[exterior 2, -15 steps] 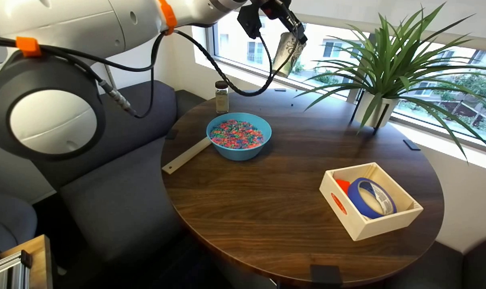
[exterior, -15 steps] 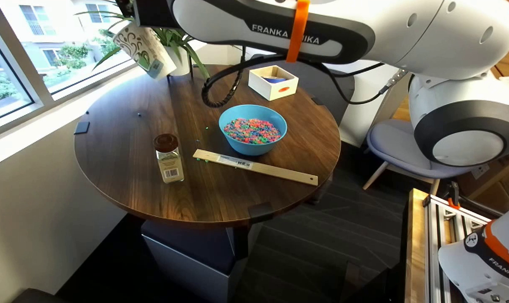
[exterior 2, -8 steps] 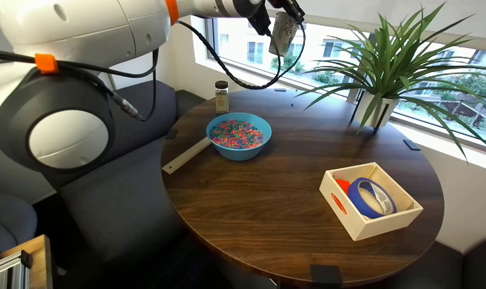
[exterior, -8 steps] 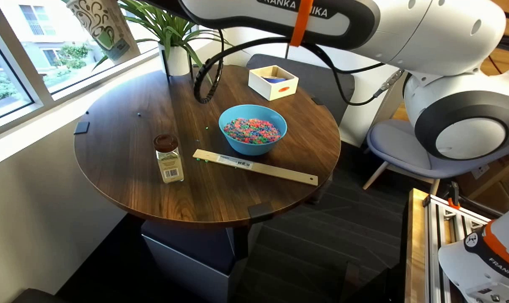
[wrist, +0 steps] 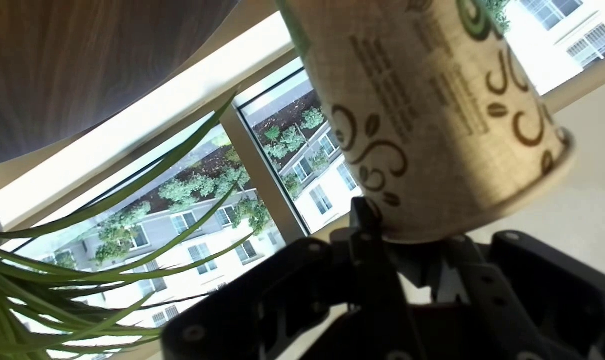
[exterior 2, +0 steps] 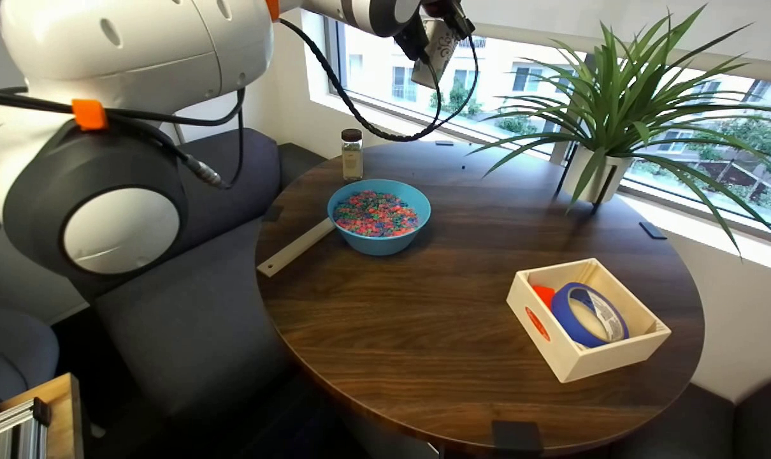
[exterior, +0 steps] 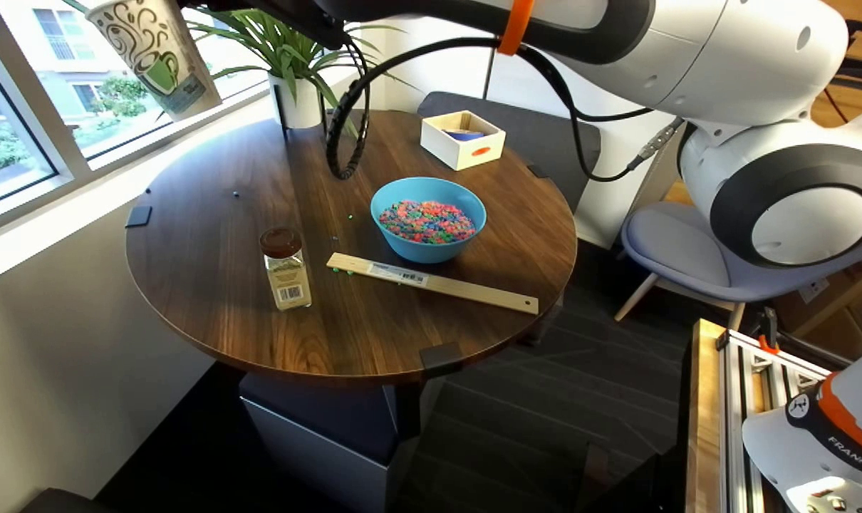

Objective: Lift the cup from the table and put it in the box

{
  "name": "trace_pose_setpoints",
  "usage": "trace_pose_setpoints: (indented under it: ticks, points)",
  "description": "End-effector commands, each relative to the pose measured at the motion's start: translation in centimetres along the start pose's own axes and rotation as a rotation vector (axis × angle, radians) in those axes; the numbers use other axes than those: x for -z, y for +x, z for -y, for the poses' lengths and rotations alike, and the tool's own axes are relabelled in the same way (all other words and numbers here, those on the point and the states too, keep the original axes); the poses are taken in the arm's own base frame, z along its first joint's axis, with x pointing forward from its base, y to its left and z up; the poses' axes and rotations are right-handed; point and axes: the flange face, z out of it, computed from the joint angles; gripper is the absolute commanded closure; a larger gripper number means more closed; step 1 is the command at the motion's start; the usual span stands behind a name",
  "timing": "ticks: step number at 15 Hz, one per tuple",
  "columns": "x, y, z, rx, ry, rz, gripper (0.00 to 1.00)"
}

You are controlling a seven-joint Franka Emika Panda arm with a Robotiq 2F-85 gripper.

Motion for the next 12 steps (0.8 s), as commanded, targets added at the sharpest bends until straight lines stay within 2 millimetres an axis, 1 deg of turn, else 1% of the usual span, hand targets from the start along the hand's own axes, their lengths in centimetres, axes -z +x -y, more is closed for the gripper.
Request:
trace_pose_setpoints:
  ticks: [1, 2, 3, 4, 6, 9, 10, 12]
  points:
    - [0.0, 0.0, -0.1, -0.001, 0.001, 0.002, 0.93]
    - [0.0, 0.0, -0.1, -0.002, 0.002, 0.003, 0.93]
    - [0.0, 0.0, -0.1, -0.002, 0.002, 0.004, 0.98]
    - [0.0, 0.0, 0.0, 0.011, 0.009, 0.025, 0.98]
    - [0.1, -0.1, 0.4, 0.057, 0.016, 0.012, 0.98]
    - [0.2, -0.1, 1.1, 0.112, 0.012, -0.152, 0.98]
    - [0.2, -0.1, 1.1, 0.098, -0.033, -0.211, 0.98]
    - [-0.2, -0.1, 0.4, 0.075, -0.122, -0.277, 0.98]
